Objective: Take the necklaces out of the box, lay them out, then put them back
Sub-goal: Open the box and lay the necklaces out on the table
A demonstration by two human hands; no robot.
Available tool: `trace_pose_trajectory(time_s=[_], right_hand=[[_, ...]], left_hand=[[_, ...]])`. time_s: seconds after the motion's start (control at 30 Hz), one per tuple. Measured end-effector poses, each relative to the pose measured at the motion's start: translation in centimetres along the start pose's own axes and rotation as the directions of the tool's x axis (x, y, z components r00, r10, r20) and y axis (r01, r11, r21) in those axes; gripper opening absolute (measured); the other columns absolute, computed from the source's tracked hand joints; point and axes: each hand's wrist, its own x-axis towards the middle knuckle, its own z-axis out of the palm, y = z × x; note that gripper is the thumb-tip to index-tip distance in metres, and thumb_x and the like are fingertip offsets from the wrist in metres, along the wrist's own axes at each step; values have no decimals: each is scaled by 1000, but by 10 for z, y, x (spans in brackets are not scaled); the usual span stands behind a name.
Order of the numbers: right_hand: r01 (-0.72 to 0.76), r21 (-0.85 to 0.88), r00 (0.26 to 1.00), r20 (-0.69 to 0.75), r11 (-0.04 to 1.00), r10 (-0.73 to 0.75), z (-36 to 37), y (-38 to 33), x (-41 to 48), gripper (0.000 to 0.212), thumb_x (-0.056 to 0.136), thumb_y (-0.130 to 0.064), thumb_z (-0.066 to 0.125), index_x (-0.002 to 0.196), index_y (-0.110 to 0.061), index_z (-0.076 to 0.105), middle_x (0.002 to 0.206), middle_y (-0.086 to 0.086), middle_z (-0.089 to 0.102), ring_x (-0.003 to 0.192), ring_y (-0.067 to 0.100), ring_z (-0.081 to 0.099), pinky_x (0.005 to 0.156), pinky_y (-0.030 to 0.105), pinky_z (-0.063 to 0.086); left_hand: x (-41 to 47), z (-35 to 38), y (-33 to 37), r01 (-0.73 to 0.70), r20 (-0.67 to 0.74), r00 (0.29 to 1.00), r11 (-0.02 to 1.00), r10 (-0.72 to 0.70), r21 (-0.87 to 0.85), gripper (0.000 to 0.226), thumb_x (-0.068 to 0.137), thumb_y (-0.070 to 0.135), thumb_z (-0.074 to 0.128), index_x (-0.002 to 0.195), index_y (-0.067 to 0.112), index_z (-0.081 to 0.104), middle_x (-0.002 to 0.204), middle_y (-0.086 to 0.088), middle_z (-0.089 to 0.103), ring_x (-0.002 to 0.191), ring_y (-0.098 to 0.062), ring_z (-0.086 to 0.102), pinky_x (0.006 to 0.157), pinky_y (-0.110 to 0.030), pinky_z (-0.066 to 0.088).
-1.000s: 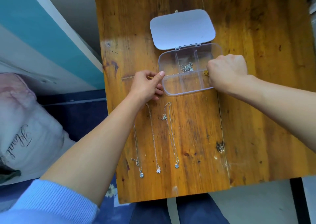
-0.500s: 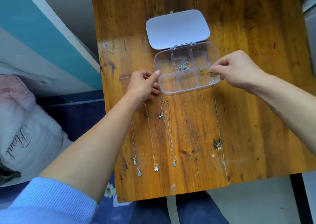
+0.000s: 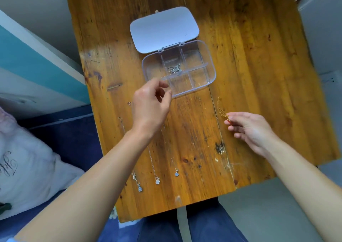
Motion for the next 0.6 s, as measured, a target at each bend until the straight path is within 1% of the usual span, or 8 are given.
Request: trace_pose_trajectory(time_s=[0.07,0.13,0.23,0.3,0.37,0.43,0.5,0.6], right_hand=[[35,-158,997,-63,987,-46,1,8,3,15,88,-15,67,102,-11,68,76,3,74,55,7,63,40,15,41],[132,-301,977,-123,944,-176,-4,8,5,15,86,-19,70,100,-14,68,72,2,74,53,6,65,42,15,44],[225,-587,903,-174,778,-393,-13,4,3,12,84,-26,69,96,-26,67,67,-7,71,68,14,69,71,29,52],[213,-698,859,-200,684,-471,-16,4,-1,10,83,-27,67,93,-29,67,72,-12,68,77,20,66,76,33,50],[222,-733,838,-194,643,-510,-13,7,-4,8,82,-25,67,87,-31,67,71,-11,64,77,24,64,73,35,51],[299,-717,827,-134,629,-546,-8,12,-7,9,80,-25,70,82,-33,66,73,-10,64,71,19,63,68,34,52],[386,-707,805,-56,593,-590,-3,17,-9,10,78,-30,75,83,-31,67,80,-10,64,66,13,60,63,32,51],[387,-737,783,-55,554,-620,-1,23,-10,17,76,-40,77,85,-29,68,81,-10,63,70,14,59,60,32,50]], left_hand=[[-18,9,-1,-61,119,992,995,52,75,8,85,17,67,90,12,69,73,1,65,70,-24,63,67,-38,54],[-28,21,-2,-125,220,971,981,90,149,9,85,19,66,91,13,69,76,1,65,75,-26,64,67,-38,53],[-28,37,0,-192,326,938,958,116,213,13,87,21,62,97,15,68,88,-2,69,85,-29,64,68,-38,51],[-22,47,2,-240,380,915,940,135,243,16,88,21,59,101,17,67,93,-3,68,90,-30,64,69,-38,50],[-14,57,8,-282,420,894,925,157,255,18,89,20,57,103,18,67,95,-3,67,93,-30,63,69,-37,47],[-7,67,16,-325,477,861,912,176,250,19,89,21,56,105,19,67,97,-4,66,94,-30,63,69,-37,46],[-2,78,24,-389,563,805,884,188,260,21,88,24,58,107,20,66,99,-4,64,96,-30,62,70,-37,47],[-1,90,35,-453,632,753,842,184,293,21,84,28,65,103,19,65,99,-4,62,95,-31,61,68,-36,46]])
